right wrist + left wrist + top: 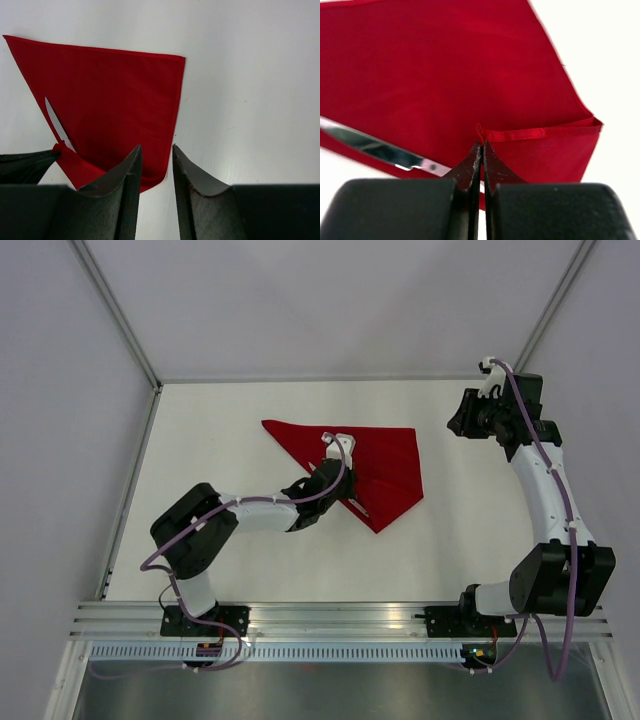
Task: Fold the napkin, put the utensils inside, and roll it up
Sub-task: Fold the napkin
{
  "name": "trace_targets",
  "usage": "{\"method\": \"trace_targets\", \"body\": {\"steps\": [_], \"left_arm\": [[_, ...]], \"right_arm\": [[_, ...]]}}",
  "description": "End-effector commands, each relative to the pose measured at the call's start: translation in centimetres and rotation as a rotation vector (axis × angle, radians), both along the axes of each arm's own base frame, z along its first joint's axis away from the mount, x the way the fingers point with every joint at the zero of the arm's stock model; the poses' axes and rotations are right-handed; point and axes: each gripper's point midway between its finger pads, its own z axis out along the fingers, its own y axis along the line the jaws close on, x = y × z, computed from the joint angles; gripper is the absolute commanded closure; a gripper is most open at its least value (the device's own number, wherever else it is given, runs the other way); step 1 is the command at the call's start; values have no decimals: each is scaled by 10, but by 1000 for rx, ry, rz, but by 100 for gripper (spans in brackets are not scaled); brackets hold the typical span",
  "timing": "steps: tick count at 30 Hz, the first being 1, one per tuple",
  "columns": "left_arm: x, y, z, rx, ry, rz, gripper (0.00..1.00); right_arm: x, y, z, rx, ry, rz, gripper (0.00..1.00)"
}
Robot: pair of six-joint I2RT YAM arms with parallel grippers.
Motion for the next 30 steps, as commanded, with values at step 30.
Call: {"method": "trace_targets", "body": {"steps": [30], "left_arm": [[58, 90, -32, -70, 198, 261, 98]], "right_arm": [[0, 23, -14, -34, 25, 79, 64]]}}
